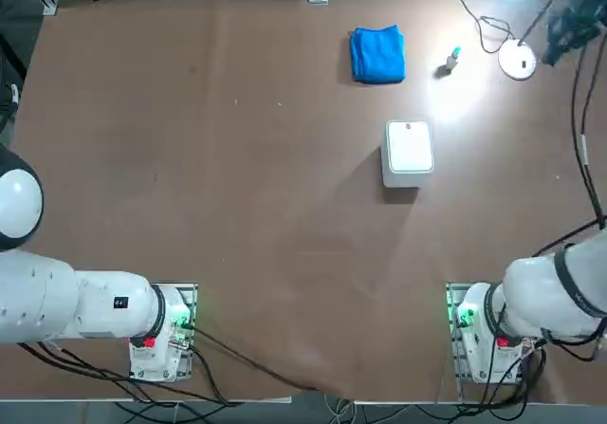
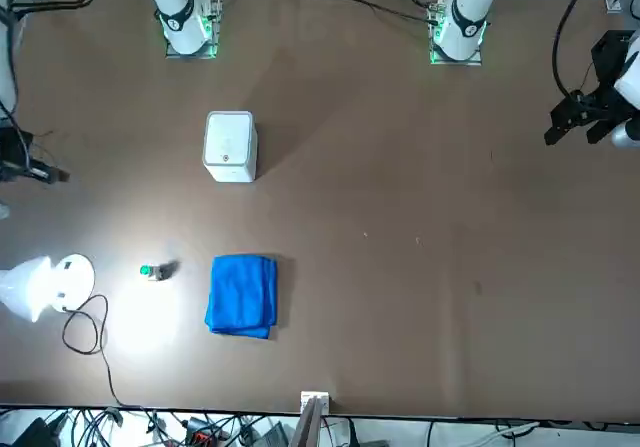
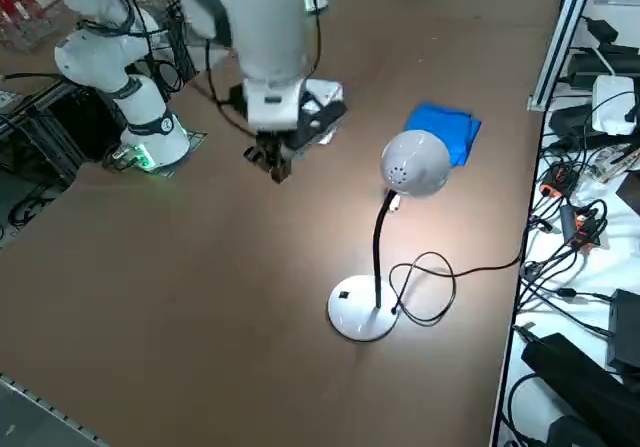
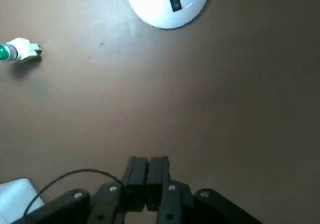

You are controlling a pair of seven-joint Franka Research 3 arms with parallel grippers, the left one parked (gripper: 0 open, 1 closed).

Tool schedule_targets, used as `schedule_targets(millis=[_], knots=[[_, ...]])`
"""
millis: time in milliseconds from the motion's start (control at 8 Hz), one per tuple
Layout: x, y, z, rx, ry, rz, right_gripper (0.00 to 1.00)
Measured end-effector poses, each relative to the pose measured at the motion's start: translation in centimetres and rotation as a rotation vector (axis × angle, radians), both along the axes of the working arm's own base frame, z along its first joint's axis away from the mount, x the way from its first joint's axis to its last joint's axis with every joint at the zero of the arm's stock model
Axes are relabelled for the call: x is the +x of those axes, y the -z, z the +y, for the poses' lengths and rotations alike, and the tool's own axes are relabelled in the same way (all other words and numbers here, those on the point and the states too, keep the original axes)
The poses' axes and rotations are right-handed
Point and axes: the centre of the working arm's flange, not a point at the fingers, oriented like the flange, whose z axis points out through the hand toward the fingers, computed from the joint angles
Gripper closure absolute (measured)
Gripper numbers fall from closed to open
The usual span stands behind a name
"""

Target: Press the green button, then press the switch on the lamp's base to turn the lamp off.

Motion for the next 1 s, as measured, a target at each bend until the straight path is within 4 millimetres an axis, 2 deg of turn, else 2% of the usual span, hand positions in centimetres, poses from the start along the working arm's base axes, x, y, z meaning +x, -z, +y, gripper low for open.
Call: schedule_targets(millis=[125,250,375,625,750,1000], knots=[[-0.2,2.0,-2.9,0.035,0.009,-0.041,0.98],[0.1,4.5,-4.6,0.036,0.01,-0.075,0.98],[0.9,7.1,-5.1,0.017,0.009,-0.104,0.98],[2.7,12.1,-4.9,-0.021,0.0,-0.152,0.98],[3.3,13.8,-4.8,-0.039,-0.004,-0.176,0.98],[4.5,15.5,-4.2,-0.072,-0.015,-0.238,0.98]])
